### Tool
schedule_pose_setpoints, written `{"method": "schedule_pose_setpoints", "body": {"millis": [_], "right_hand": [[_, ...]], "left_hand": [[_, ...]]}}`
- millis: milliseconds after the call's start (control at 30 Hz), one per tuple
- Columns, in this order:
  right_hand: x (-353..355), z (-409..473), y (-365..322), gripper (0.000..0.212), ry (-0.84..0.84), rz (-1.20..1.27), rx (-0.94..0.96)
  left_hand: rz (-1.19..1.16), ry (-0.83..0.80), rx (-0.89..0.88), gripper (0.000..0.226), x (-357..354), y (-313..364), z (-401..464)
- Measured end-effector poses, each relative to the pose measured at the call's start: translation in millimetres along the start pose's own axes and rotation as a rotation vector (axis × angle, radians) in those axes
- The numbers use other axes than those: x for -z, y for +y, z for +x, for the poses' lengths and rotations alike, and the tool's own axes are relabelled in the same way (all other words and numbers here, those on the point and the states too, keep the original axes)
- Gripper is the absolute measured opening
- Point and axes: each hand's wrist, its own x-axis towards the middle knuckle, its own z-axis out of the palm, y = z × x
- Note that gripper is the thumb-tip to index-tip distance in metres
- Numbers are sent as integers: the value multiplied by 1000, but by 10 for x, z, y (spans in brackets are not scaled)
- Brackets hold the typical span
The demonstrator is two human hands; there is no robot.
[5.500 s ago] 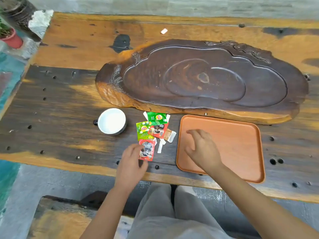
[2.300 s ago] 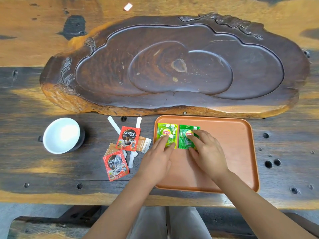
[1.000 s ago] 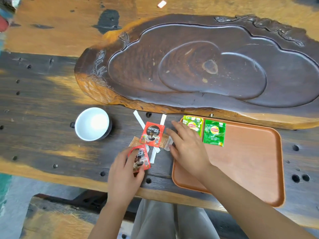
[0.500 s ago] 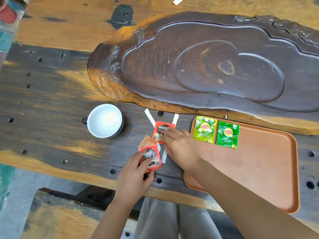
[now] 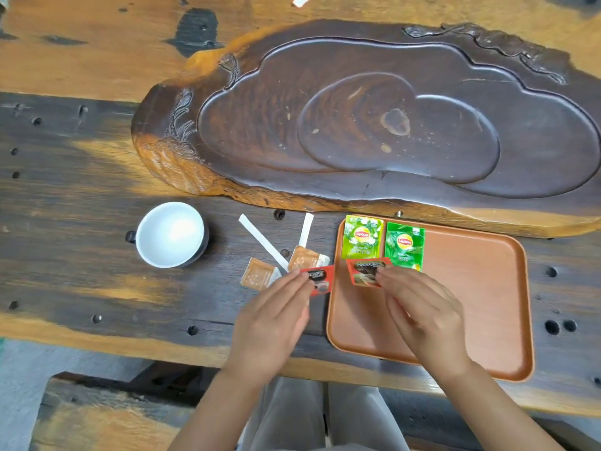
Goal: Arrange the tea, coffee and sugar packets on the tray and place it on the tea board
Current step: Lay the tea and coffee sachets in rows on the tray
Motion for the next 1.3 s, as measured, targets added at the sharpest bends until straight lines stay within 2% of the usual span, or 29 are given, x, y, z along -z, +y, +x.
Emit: {"method": "schedule_pose_setpoints", "body": {"millis": [133,500,733,933,1300], "right_hand": [[163,-447,197,21,-75,-116,-39],[8,-802,378,19,-184,-89,-103],[99,-749,405,21,-165,-58,-224],[-18,-771,465,30,-274,-87,-254],[-59,-661,422,25,-257,-135,-317]], "left_hand": [[-83,-149,-124,22,-449,262,-62],[-92,-464,-50,28,-677,346,-186],[-75,-471,26,30,-578,382,-246],[-85,-642,-16,48,-574,433,-329],[-15,-705,39,46,-663,480,-155]]}}
